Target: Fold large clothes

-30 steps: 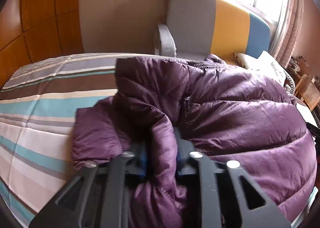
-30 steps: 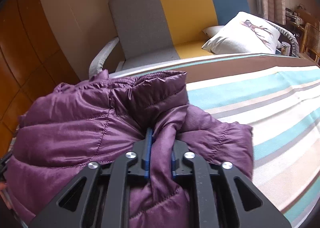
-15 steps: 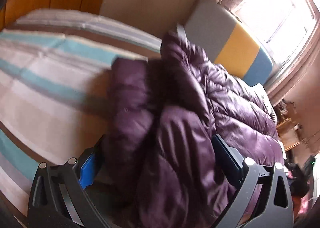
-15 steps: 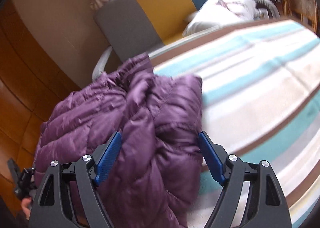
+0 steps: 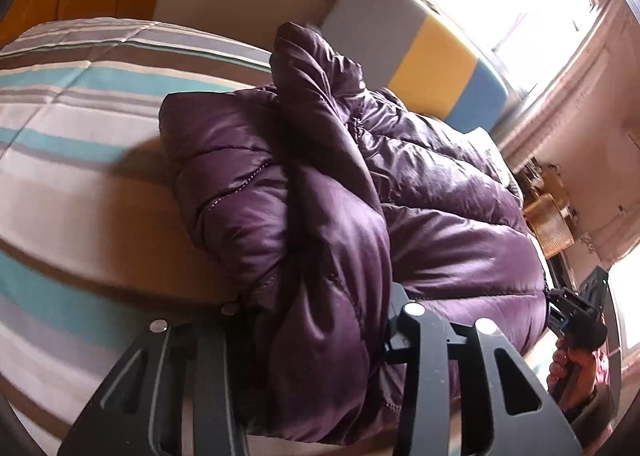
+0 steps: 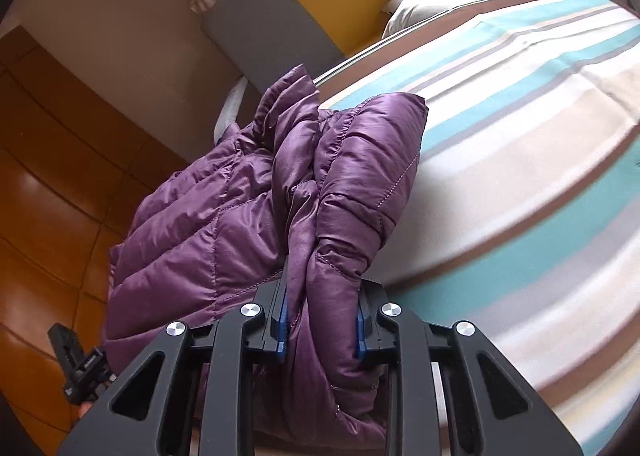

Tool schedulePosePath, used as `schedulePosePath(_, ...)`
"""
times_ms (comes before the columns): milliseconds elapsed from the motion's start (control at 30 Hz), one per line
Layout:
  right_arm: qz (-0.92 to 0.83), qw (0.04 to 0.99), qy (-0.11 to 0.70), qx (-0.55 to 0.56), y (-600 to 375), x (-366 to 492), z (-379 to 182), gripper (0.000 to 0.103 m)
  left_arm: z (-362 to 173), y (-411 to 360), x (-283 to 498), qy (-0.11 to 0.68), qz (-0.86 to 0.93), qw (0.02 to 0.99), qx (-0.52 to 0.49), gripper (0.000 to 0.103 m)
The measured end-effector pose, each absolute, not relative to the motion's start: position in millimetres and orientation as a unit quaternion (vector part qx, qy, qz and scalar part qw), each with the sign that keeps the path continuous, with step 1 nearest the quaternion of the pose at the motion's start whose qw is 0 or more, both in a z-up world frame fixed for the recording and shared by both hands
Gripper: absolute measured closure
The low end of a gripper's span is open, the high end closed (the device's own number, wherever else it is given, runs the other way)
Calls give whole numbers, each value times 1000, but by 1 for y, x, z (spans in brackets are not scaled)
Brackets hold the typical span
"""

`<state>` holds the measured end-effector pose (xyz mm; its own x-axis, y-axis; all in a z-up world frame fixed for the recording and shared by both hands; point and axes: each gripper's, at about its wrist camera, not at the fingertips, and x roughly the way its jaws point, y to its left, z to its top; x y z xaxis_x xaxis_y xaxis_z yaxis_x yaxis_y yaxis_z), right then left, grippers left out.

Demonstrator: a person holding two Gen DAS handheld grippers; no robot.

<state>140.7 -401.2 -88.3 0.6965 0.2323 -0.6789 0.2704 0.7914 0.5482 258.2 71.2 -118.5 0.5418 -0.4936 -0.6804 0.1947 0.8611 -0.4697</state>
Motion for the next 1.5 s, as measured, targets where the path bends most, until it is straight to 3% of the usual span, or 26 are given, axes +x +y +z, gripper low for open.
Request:
schedulePosePath(200, -2, 863, 402, 306, -402, 91, -81, 79, -112, 77, 208, 440, -236, 850, -168, 67)
schedulePosePath(300, 1, 862, 401, 311, -404, 69, -81, 78, -110, 79, 185, 438, -240, 851, -161, 61)
schedulePosePath(333, -6, 862, 400, 311, -405, 64, -81, 74, -110, 80, 180, 437, -235, 853, -161, 53)
schedulePosePath(367, -19, 863, 399, 309, -406, 61, -80, 62, -109, 83, 177, 434, -227, 856, -165, 44)
schedulePosePath(400, -29, 864, 397, 308, -408, 58, -78, 55, -107, 88, 174, 429, -218, 859, -176, 42)
schedulePosePath(533, -62, 881, 347, 315, -415, 46, -56, 54, -92, 107, 166, 392, -163, 880, -215, 33)
schedulePosePath(667, -51, 907, 316, 274, -404, 58, -31, 35, -62, 109, 167, 339, -127, 909, -205, 25)
schedulePosePath(800, -47, 912, 352, 206, -387, 101, -30, 34, -48, 74, 213, 374, -144, 903, -153, 21)
schedulePosePath(867, -60, 899, 391, 185, -384, 124, -43, 35, -56, 59, 230, 398, -152, 895, -133, 28)
schedulePosePath(900, -61, 891, 410, 184, -385, 135, -52, 54, -61, 52, 239, 411, -147, 891, -129, 38)
schedulePosePath(933, -59, 885, 423, 184, -384, 145, -59, 71, -68, 47, 248, 429, -146, 882, -127, 77)
schedulePosePath(967, -64, 879, 436, 180, -383, 149, -65, 89, -74, 44, 255, 449, -141, 873, -126, 94)
schedulePosePath(1000, -60, 880, 434, 185, -383, 150, -65, 95, -79, 42, 260, 461, -133, 868, -132, 93)
schedulePosePath(1200, -88, 914, 362, 163, -388, 141, -33, 96, -50, 46, 250, 369, -124, 911, -138, 98)
schedulePosePath(1367, -105, 899, 396, 157, -392, 166, -69, 96, -89, 38, 279, 416, -94, 897, -115, 96)
schedulePosePath(1500, -122, 903, 394, 122, -381, 173, -89, 96, -110, 23, 273, 388, -85, 915, -67, 91)
